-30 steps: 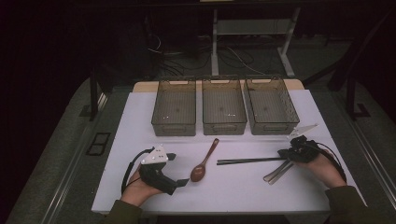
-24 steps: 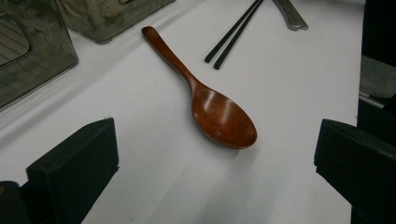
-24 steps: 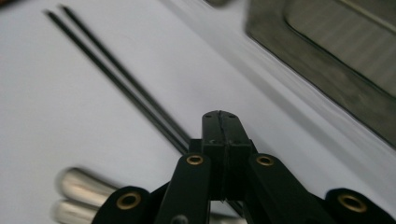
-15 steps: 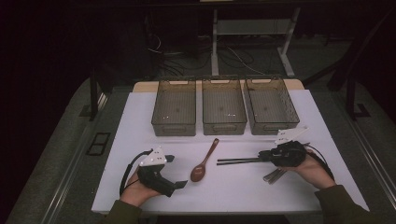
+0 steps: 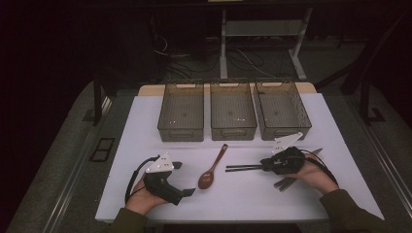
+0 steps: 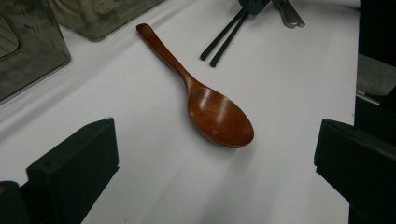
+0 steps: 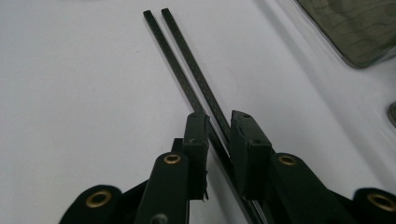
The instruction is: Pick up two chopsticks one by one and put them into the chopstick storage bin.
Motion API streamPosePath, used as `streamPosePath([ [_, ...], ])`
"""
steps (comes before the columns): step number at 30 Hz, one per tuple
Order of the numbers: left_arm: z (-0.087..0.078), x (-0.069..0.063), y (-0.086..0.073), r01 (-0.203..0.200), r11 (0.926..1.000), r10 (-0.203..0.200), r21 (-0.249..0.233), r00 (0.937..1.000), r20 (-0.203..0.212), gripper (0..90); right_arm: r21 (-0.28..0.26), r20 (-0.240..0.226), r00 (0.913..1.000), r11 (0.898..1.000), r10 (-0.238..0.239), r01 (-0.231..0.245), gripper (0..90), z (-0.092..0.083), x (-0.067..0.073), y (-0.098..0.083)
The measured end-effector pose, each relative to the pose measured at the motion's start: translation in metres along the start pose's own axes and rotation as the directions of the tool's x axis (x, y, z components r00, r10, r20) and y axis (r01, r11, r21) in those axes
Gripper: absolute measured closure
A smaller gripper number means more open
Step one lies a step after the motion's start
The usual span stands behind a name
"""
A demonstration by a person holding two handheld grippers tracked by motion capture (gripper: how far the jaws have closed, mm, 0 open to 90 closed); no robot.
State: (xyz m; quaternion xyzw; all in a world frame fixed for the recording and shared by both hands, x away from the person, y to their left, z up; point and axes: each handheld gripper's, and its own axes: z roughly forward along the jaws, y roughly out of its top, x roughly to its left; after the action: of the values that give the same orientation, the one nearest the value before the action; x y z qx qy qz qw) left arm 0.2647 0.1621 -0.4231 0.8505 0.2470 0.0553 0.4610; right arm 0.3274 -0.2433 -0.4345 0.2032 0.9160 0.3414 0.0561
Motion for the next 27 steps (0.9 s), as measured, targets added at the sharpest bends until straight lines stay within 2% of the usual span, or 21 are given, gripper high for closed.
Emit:
streamPosePath([
  [8, 0.000, 0.000, 0.000, 0.000, 1.0000, 0.000, 0.000, 1.0000, 0.002, 0.0, 0.037, -0.003, 0.9995, 0.999, -0.031, 0.031, 77.3, 0.007, -0.002, -0.003],
  [9, 0.000, 0.000, 0.000, 0.001, 1.0000, -0.001, 0.000, 1.0000, 0.002, 0.0, 0.041, 0.006, 0.9987, 0.998, -0.051, 0.051, 77.8, 0.007, -0.003, -0.003],
  [16, 0.000, 0.000, 0.000, 0.001, 1.0000, -0.001, -0.001, 1.0000, 0.002, 0.0, 0.037, -0.003, 0.9978, 0.997, -0.066, 0.066, 80.2, 0.009, -0.004, -0.002],
  [21, 0.000, 0.000, 0.000, 0.001, 1.0000, -0.001, -0.001, 1.0000, 0.002, 0.0, 0.029, -0.010, 0.9982, 0.998, -0.059, 0.059, 81.4, 0.011, -0.002, 0.000],
  [25, 0.000, 0.000, 0.000, 0.000, 1.0000, 0.000, -0.001, 1.0000, 0.003, 0.0, 0.032, -0.012, 0.9958, 0.995, -0.091, 0.091, 82.2, 0.013, 0.000, 0.003],
  [26, 0.000, 0.000, 0.000, 0.000, 1.0000, 0.000, 0.000, 1.0000, 0.003, 0.0, 0.027, -0.028, 0.9967, 0.997, -0.077, 0.077, 82.5, 0.014, 0.002, 0.004],
  [27, 0.000, 0.000, 0.000, 0.000, 1.0000, 0.000, 0.000, 1.0000, 0.004, 0.0, 0.029, -0.025, 0.9952, 0.995, -0.095, 0.096, 82.7, 0.015, 0.003, 0.005],
])
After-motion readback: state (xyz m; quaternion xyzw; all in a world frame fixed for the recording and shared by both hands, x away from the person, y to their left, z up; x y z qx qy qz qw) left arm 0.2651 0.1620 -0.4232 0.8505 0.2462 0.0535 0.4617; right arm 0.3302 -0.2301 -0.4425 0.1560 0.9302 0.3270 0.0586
